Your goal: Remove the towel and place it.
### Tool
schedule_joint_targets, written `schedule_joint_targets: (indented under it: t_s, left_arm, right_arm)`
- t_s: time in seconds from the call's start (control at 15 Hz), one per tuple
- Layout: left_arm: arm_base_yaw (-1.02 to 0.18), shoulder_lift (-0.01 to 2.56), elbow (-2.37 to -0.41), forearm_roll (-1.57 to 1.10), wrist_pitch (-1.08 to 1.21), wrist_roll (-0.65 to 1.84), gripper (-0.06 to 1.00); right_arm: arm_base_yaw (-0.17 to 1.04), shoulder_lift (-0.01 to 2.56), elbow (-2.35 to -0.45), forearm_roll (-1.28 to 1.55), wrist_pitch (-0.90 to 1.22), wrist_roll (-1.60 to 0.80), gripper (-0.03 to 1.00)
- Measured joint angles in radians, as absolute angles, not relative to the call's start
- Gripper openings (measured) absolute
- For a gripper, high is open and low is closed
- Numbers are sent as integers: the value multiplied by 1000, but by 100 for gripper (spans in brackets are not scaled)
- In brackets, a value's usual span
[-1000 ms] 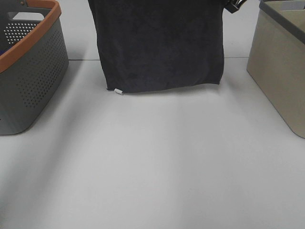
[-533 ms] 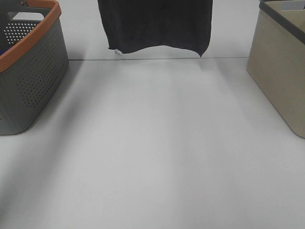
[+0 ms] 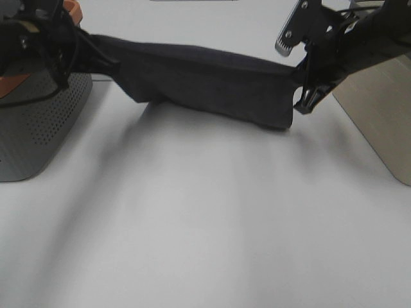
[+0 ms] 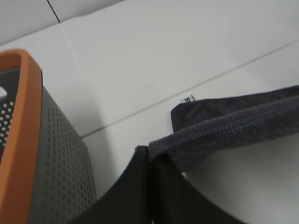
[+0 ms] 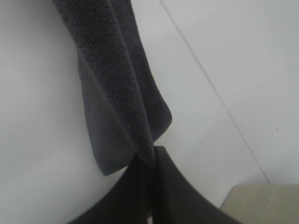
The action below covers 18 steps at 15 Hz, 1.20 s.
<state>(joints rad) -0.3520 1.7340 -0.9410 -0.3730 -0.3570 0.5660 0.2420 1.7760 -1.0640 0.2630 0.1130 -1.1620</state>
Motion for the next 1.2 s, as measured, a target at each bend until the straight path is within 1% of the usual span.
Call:
schedule_joint_targets:
  t_s: [0.13,0.27,0.4,0.53,0.67,0.87,1.2]
  left_arm:
    - [-352,1705,-819,-367,-395,541,0]
    - [-352,1698,-745,-345,-422,526,0]
    - [-357,1691,-706,-284,-461,502,0]
    - [-383,1697,-689,-262,-430,457,0]
    - [-410,1701,-694,-272,-422,461,0]
    - [-426,1707,-675,-373,-447,463,0]
    - [-429,1717,-602,-376,-452,449,0]
  right_arm:
    - [289,1776,-954,266,49,-1188,2]
    - [312,1775,-871,267,0,-1193,2]
    - [313,1775,-783,267,-54,-1193,2]
    - [313,1775,-732,271,-82,-1193,2]
    - [312,1775,-718,282,-82,-1193,2]
    - [312,1775,-713,282,-85,-1193,2]
    - [312,1774,-713,282,-28,-1192,2]
